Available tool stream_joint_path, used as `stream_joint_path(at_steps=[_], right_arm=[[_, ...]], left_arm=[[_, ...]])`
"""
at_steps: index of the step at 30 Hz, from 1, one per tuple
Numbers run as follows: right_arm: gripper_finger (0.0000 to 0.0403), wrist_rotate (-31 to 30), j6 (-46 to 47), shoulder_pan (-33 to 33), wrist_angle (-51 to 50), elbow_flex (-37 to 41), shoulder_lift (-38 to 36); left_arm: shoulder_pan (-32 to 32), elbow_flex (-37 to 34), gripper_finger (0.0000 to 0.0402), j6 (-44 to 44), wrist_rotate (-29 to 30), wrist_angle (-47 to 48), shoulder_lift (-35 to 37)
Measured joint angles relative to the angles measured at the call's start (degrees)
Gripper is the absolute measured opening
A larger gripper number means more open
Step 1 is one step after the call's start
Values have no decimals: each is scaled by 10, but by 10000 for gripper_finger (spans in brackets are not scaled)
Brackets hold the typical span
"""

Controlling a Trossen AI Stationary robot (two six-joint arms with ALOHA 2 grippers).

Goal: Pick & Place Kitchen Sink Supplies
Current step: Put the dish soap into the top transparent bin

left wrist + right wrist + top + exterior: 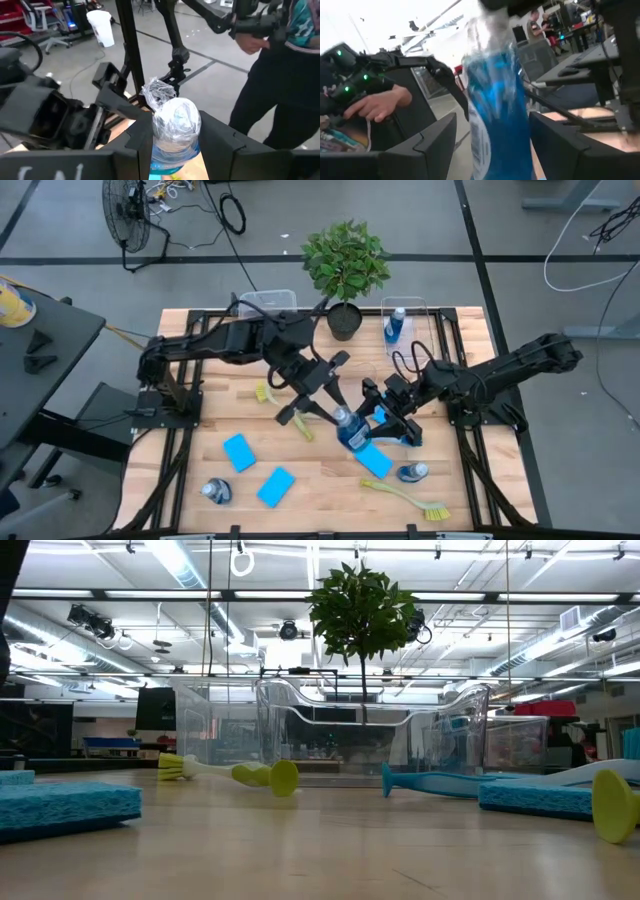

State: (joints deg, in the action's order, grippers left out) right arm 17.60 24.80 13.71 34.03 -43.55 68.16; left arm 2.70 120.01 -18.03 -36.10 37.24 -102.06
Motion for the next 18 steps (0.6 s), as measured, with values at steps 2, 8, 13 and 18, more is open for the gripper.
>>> stream_joint_path(at_steps=[2,8,13,18], right_arm=[[249,0,0,0,3,0,1],[249,14,0,0,5,0,2],[249,27,3,0,4,0,2],[249,30,23,-1,-9,0,2]], left_arm=[[-5,0,134,10,-15,-5,-2],[-20,1,134,24,-42,-13,-14],[-26,1,134,37,-65,-19,-26],[-32,0,134,52,-90,-33,-40]])
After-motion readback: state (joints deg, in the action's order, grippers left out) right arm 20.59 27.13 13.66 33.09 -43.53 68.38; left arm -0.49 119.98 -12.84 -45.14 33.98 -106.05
